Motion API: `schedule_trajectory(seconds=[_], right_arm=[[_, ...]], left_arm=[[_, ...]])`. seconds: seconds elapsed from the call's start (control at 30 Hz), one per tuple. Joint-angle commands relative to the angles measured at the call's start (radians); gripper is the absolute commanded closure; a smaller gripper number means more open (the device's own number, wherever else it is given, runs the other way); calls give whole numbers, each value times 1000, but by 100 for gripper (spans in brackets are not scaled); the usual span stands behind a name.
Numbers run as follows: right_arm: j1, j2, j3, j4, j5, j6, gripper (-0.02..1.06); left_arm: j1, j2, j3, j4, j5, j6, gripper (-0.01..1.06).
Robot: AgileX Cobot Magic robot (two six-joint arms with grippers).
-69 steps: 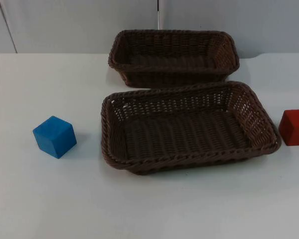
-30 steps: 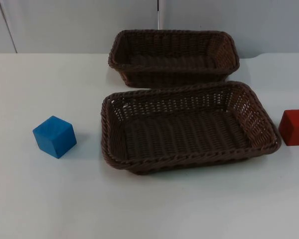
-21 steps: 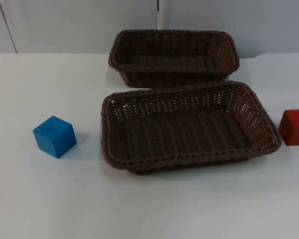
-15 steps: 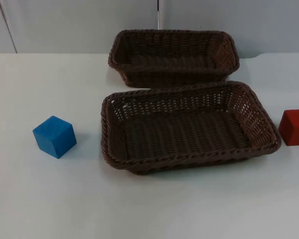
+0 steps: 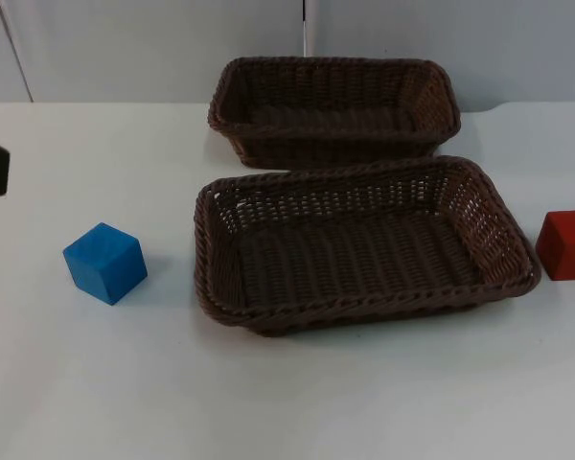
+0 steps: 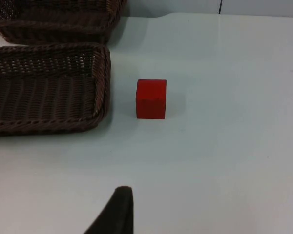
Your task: Pick up one cube with the left hand and place it into the upper basket. Pick up one cube with the right hand and place it into the lower basket.
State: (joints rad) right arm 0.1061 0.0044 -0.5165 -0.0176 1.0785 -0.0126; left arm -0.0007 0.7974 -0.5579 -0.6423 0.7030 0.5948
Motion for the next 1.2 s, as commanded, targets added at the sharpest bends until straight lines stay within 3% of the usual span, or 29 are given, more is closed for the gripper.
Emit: schedule_trajectory(seconds=[0.0, 0.53, 1.17], right_arm=[[-6, -4, 0, -2, 0, -3, -1], [-6, -4, 0, -2, 0, -3, -1], [-6, -4, 0, -2, 0, -3, -1]], left_arm=[[2, 40, -27, -33, -13, 15, 7], [-6, 293, -274, -71, 0, 59, 7], [-312, 723, -626, -37, -28, 77, 7]])
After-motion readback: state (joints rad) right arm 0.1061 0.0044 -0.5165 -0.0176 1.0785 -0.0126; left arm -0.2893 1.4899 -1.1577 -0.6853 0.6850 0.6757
